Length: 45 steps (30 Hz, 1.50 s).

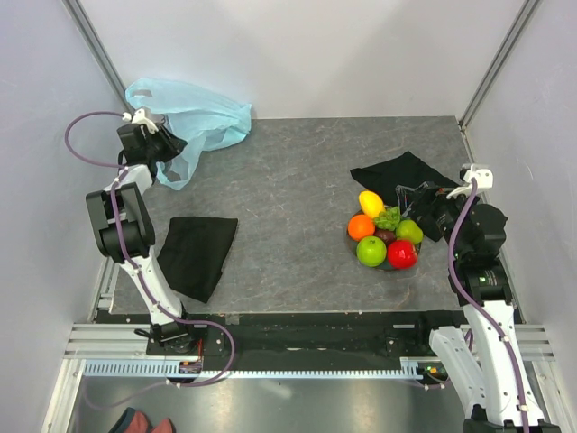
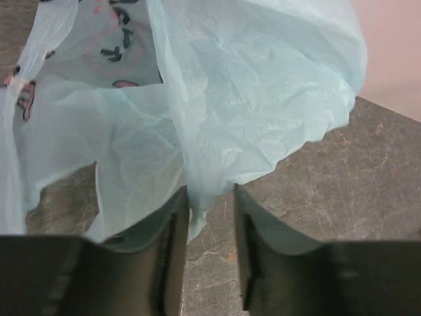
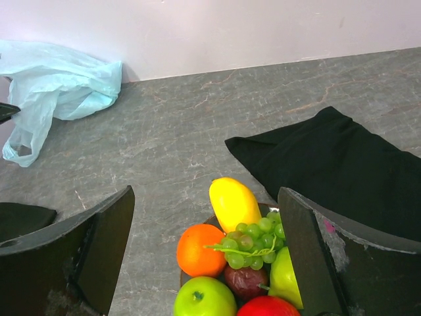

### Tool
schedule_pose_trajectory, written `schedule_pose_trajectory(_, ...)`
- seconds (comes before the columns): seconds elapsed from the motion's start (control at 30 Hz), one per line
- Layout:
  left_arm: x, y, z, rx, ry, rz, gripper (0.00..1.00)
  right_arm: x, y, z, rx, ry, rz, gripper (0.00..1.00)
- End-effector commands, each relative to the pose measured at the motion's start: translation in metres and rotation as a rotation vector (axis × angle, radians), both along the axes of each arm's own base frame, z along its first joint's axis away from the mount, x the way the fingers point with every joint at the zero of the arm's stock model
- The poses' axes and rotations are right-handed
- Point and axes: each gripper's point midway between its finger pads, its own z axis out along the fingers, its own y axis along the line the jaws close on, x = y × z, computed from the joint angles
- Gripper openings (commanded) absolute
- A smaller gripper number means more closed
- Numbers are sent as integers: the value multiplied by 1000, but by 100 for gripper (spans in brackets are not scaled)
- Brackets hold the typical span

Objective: Place the fruits into the plastic bag

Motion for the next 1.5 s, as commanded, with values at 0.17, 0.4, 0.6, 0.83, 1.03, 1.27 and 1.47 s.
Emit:
schedule_pose_trajectory(0.17,3,-28,71,-29,-214,-163,3,-6,-2,26,-13,-70,-3,98)
schedule_pose_trajectory(0.4,-31,-53,124,-49,-342,-210,2,-5,-5,23,-3,-43,-25,98)
schedule_pose_trajectory(0.6,-75,-82,177,-37,-441,-257,1,-4,-3,32,3,-25,-16,98)
schedule_pose_trajectory(0.83,-133,-88,216,-31,-446,-188,2,-5,6,33,51,-4,20,98)
schedule_pose_trajectory(1.03,-186,-116,223,-26,-436,-227,2,5,24,27,55,33,126,96)
schedule_pose_trajectory(1.27,-228,-158,214,-25,-413,-394,1,23,65,39,79,30,283,89)
schedule_pose_trajectory(1.47,-256,-207,209,-32,-418,-652,1,20,146,40,22,37,439,90)
